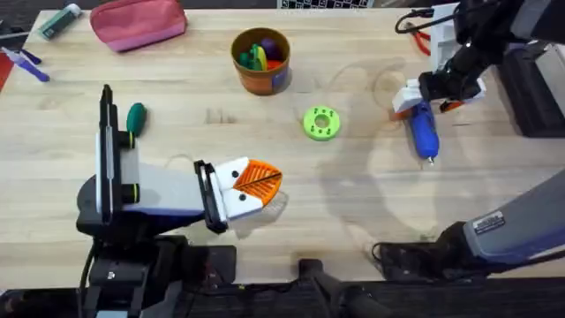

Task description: Pick up the gripper from the table and insert it into the empty holder that is missing its gripper. Then pick up a screw, insert it into the mounting hole, and use the screwdriver to tighten it. Finally, clean up the table by picking up the vegetable and placing it into the bucket.

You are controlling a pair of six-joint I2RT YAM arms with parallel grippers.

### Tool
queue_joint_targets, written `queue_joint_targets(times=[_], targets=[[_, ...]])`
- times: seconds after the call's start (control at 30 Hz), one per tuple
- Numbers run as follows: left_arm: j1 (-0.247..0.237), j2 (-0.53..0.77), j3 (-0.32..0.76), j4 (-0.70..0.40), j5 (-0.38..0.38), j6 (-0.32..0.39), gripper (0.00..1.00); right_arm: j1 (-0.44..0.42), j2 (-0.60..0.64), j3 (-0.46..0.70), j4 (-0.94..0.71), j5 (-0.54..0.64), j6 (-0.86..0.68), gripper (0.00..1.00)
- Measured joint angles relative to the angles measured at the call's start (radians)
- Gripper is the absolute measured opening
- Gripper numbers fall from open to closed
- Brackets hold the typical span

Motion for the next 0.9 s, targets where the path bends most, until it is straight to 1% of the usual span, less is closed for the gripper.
queue_joint_targets(times=[0.53, 0.67, 0.7, 0.73, 0.9], targets=[[0.0, 0.0, 0.0, 0.0, 0.0, 0.0, 0.02, 0.011, 0.005, 0.0, 0.015, -0.002, 0.012, 0.966], [0.0, 0.0, 0.0, 0.0, 0.0, 0.0, 0.02, 0.012, 0.007, 0.0, 0.014, -0.005, 0.012, 0.917], [0.0, 0.0, 0.0, 0.0, 0.0, 0.0, 0.02, 0.013, 0.007, 0.0, 0.014, -0.006, 0.012, 0.896], [0.0, 0.0, 0.0, 0.0, 0.0, 0.0, 0.02, 0.015, 0.007, 0.0, 0.014, -0.009, 0.012, 0.841], [0.0, 0.0, 0.0, 0.0, 0.0, 0.0, 0.02, 0.02, 0.01, 0.0, 0.015, -0.011, 0.02, 0.432]])
